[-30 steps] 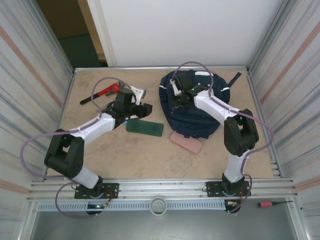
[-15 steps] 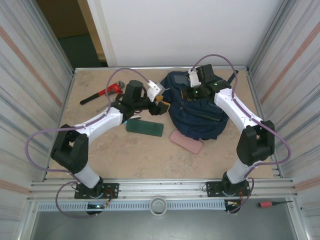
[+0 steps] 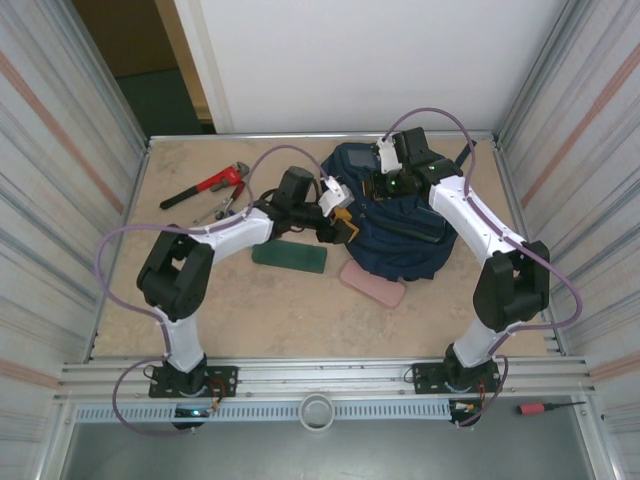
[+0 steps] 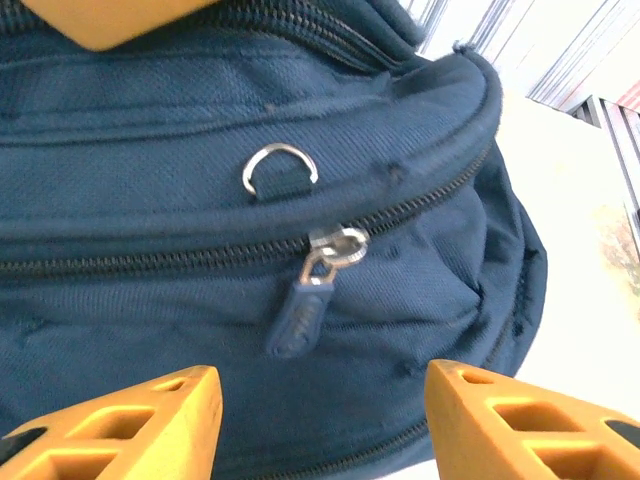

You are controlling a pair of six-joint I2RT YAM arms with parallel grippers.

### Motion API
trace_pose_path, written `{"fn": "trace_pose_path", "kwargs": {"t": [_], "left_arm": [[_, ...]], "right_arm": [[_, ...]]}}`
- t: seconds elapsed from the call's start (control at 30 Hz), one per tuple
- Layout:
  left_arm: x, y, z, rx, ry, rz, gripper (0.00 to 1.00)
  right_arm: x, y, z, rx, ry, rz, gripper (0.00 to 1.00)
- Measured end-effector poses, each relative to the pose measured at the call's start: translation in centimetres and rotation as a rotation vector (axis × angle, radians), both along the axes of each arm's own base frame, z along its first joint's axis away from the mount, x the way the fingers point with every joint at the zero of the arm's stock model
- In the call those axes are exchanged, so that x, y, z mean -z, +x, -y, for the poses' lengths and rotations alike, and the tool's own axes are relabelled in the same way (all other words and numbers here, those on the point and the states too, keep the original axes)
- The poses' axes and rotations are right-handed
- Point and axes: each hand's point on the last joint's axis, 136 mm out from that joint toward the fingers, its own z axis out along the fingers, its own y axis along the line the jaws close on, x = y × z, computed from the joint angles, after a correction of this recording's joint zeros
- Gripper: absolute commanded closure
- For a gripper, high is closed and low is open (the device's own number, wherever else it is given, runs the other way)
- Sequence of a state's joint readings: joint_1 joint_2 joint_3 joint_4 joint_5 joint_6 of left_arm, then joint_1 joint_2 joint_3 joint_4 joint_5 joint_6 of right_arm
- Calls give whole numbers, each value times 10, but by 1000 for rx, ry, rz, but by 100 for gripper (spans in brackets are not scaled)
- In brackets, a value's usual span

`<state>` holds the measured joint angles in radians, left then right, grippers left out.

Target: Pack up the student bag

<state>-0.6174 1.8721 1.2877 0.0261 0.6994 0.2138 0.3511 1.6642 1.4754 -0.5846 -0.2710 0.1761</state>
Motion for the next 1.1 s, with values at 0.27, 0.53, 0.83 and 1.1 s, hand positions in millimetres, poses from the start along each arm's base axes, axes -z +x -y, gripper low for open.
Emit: {"fn": "trace_pose_path", "kwargs": {"t": [0.27,0.53,0.83,1.1], "left_arm": [[1,5,14,44,-21,-3,59],[1,6,21,55,-39,-9,80],[-1,8,24,45,-64,-9,100],[1,13,8,-18,-55,21,100]], "right_arm": [[0,0,0,0,1,0,100],[0,-1,-1,-2,8,-4,100],[0,0,0,0,7,-3,100],[2,-2,1,-13,3,-6,100]]}}
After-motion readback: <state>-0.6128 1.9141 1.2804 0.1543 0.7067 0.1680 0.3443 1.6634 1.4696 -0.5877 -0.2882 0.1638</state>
